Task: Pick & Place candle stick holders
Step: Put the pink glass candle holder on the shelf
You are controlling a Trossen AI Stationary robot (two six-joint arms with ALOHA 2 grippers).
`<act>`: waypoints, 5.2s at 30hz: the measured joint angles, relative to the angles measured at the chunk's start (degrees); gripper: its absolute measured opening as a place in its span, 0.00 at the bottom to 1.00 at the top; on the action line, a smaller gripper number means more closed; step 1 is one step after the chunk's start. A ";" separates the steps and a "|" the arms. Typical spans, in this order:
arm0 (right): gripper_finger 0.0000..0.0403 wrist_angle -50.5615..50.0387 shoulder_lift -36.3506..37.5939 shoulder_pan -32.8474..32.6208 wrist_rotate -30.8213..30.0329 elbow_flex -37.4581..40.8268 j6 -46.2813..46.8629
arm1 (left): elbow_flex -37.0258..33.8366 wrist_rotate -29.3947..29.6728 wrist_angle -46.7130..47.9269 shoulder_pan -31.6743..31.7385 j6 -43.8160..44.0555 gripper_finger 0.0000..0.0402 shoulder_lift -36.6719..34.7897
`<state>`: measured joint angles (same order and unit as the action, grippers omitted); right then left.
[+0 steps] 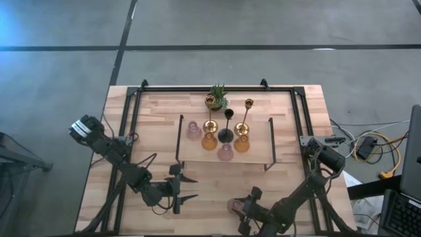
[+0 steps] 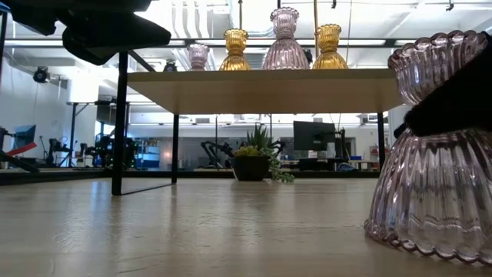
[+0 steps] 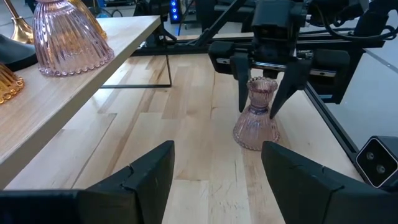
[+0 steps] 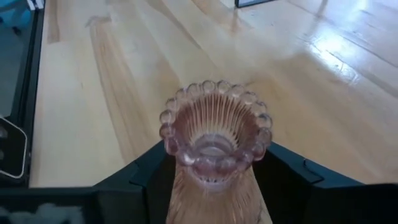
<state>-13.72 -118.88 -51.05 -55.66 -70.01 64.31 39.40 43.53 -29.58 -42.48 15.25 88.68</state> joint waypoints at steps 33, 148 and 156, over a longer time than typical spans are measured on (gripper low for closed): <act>0.30 -25.79 30.75 0.52 2.82 -0.04 -7.37 | -0.17 0.02 0.13 -0.04 -0.04 0.61 0.00; 0.32 -5.97 66.91 34.60 13.55 33.80 -35.36 | -0.22 0.00 0.11 -0.02 -0.04 0.61 0.00; 0.40 -5.20 66.93 34.55 13.57 33.82 -35.80 | -0.22 0.00 0.13 -0.07 -0.04 0.61 0.00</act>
<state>-18.92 -51.94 -16.49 -42.09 -36.18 28.51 39.18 43.53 -29.45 -42.54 15.20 88.68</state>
